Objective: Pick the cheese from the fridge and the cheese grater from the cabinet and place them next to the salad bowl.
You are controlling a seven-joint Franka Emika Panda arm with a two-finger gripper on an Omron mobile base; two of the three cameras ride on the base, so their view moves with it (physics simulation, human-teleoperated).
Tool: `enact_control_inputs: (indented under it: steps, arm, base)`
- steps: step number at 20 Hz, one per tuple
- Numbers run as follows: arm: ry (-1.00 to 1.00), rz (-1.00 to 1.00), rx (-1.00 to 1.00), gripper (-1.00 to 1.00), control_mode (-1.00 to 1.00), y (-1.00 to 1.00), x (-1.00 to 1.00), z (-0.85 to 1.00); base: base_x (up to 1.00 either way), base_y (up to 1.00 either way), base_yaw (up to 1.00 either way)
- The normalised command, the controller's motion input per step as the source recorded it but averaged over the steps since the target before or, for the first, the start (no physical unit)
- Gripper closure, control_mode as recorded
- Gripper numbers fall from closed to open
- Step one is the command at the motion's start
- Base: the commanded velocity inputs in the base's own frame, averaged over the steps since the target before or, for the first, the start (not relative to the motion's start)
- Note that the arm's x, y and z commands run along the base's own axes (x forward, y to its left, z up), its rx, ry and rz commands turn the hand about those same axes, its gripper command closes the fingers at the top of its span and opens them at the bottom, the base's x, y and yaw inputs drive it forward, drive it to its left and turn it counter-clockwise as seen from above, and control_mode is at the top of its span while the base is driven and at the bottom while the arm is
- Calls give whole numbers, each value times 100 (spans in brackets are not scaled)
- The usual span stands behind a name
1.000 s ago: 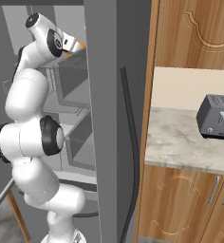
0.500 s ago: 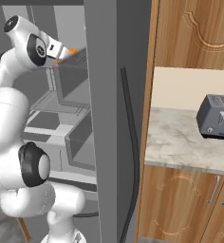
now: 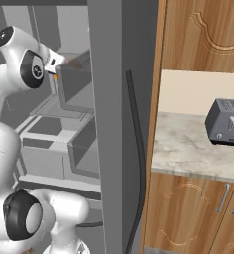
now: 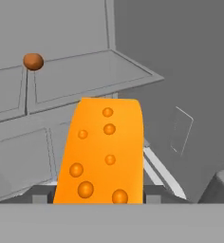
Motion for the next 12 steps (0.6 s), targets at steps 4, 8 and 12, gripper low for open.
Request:
enact_control_inputs:
  steps: [4, 8, 12]
  arm:
    - [6, 30, -1, 100, -100, -1, -56, -2]
    - [22, 21, -1, 100, -100, 2, -10, -23]
    - [13, 4, 0, 100, -100, 20, -2, -35]
  base:
    - [0, 0, 0]
    - [0, 0, 0]
    - [0, 0, 0]
